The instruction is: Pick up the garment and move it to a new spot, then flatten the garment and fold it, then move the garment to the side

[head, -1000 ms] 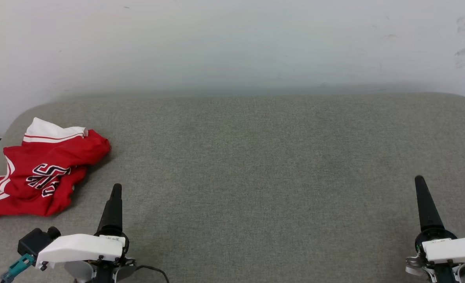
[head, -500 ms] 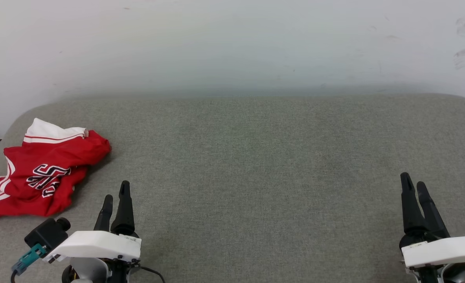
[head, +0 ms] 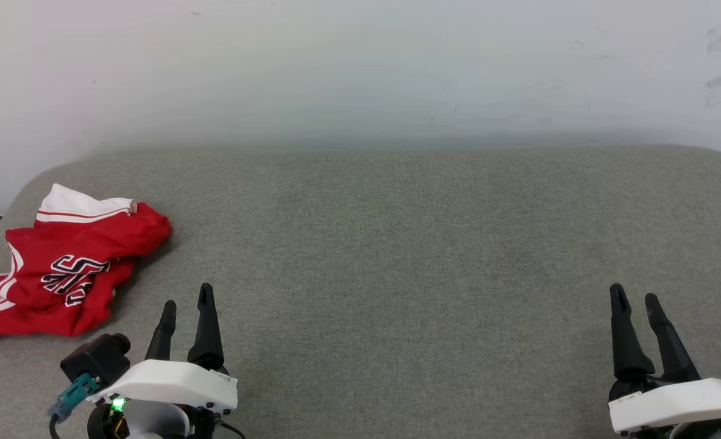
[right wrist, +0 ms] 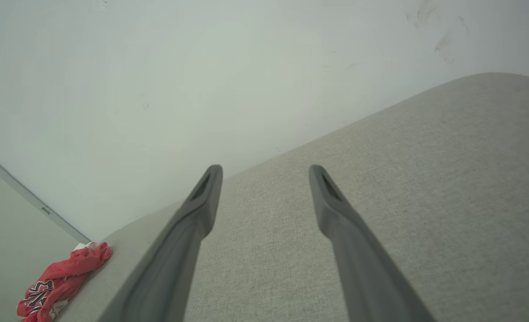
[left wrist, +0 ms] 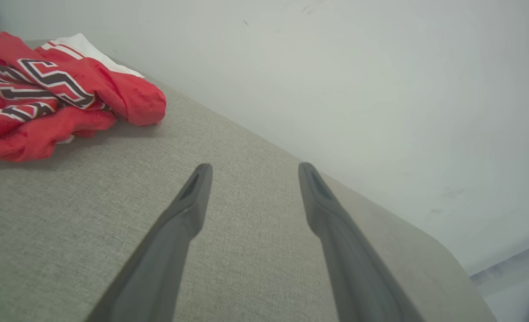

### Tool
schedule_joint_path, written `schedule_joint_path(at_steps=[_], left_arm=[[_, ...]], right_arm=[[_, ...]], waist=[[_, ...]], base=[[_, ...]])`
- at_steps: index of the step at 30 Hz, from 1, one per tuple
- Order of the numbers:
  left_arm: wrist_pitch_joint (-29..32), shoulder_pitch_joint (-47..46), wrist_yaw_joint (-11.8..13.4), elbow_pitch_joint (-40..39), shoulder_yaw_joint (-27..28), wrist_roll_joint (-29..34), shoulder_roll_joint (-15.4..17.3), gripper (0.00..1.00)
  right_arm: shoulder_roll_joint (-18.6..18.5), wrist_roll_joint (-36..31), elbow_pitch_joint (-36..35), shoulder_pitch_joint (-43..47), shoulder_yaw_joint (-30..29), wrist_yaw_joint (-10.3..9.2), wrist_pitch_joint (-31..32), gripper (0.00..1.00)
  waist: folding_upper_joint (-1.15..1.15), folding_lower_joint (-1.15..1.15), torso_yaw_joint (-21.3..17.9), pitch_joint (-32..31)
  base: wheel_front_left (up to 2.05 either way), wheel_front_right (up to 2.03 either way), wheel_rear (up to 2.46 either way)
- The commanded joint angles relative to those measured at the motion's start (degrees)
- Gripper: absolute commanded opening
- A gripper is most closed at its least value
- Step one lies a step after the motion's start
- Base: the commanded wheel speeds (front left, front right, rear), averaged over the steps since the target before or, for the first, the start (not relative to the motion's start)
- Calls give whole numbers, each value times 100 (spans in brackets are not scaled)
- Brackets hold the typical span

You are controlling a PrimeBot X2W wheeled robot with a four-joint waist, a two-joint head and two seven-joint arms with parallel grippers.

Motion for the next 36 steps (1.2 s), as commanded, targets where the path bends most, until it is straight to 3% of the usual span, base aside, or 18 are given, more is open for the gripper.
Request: schedule_joint_path(at_steps=[1, 36], left_arm=[[-68, -7, 40, -84, -45, 218, 40, 100], [-541, 111, 325, -200, -396, 2155, 105, 100]], right_arm=[[3, -230, -74, 8, 20, 0, -59, 100], [7, -2072, -237, 289, -23, 0, -534, 100]], waist=[[0, 0, 1, 0], [0, 0, 9, -57]], base=[[0, 0, 0], [0, 0, 0]])
